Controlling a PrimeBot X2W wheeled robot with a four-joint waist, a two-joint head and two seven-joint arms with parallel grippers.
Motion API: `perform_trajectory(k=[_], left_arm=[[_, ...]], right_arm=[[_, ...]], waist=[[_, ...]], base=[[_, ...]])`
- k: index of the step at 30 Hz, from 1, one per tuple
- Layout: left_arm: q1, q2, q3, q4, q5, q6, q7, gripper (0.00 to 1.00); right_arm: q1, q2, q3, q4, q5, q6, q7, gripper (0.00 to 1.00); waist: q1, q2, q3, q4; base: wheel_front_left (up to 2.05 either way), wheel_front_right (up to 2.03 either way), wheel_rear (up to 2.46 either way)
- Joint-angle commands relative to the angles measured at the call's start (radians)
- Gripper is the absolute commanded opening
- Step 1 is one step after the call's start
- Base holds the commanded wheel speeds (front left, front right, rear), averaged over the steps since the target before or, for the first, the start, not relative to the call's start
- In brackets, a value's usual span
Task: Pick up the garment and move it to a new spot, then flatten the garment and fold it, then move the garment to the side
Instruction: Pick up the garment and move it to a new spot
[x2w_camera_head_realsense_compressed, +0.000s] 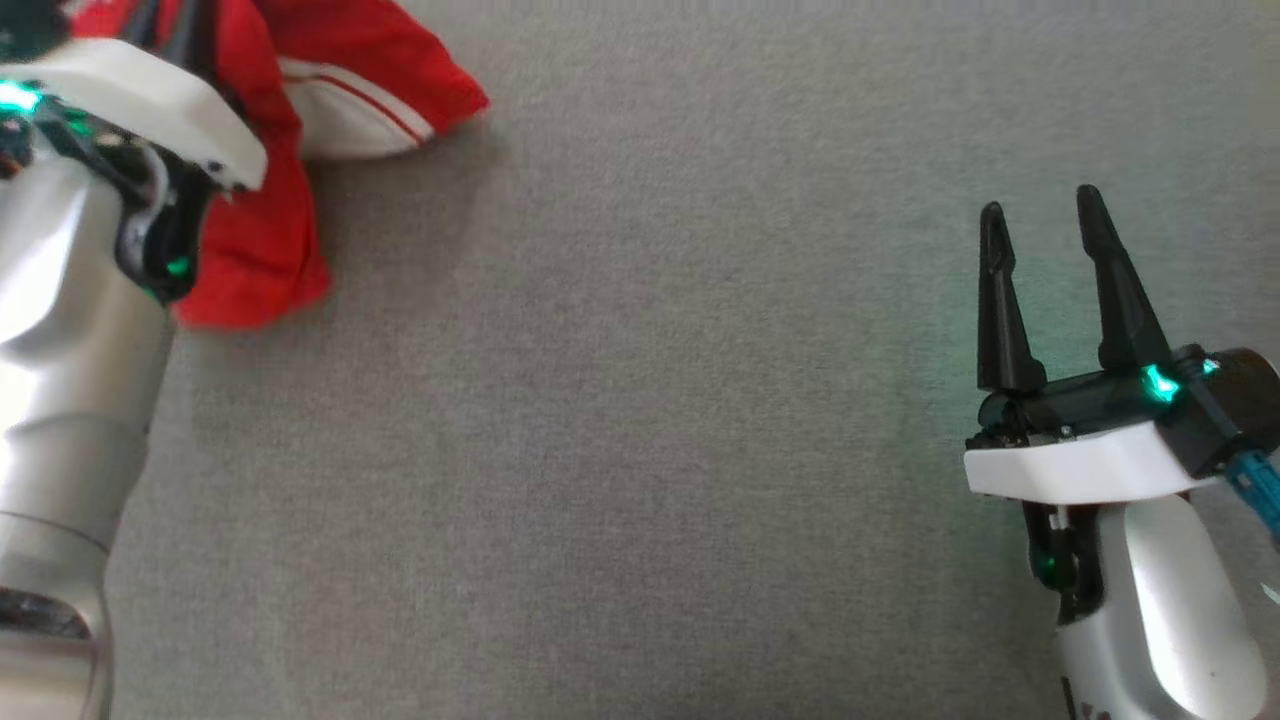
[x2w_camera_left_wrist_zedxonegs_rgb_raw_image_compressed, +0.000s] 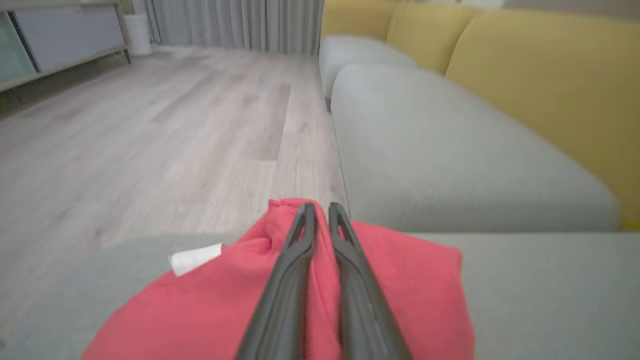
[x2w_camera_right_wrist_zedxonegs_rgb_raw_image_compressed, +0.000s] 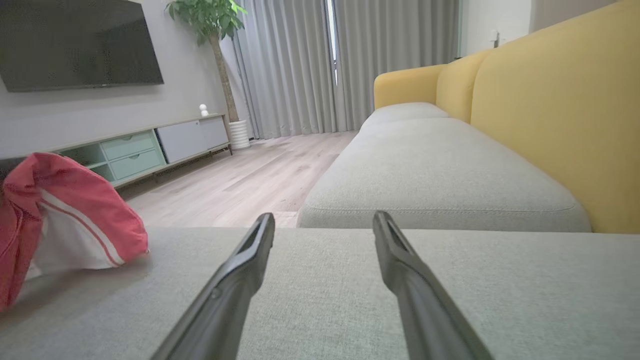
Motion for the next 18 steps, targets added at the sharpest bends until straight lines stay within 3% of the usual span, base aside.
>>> perform_trajectory(k=[1,5,9,14,18], left_arm=[[-0.036,0.064,0.041,-0.046,-0.017,0.002,-0.039,0.00],[-0.021,0.077,0.059,-0.130,-0.057,0.002,-0.149,0.00],[0.009,0.077,0.071,-0.242,-0.103,0.002,-0.191,0.00],[0.044,0.072,0.065,-0.378,-0.122,0.011,-0.178,0.00],[0.067,0.071,0.036,-0.474,-0.106,0.055,-0.127,0.00]], right_arm=[[0.009,-0.002,0.028,-0.026,0.007,-0.001,-0.010,1.00],[0.025,-0.002,0.032,-0.014,0.021,-0.001,-0.010,1.00],[0.040,-0.002,0.033,-0.006,0.036,-0.001,-0.010,1.00],[0.045,-0.002,0.038,-0.001,0.052,-0.001,-0.010,1.00],[0.034,-0.002,0.050,-0.005,0.072,-0.001,-0.010,1.00]], waist=[[0.0001,0.0000,-0.035,-0.020],[0.0001,0.0000,-0.083,-0.036],[0.0001,0.0000,-0.122,-0.045],[0.0001,0.0000,-0.140,-0.051],[0.0001,0.0000,-0.135,-0.074]], base=[[0.00,0.00,0.00],[0.00,0.00,0.00],[0.00,0.00,0.00],[0.00,0.00,0.00],[0.00,0.00,0.00]])
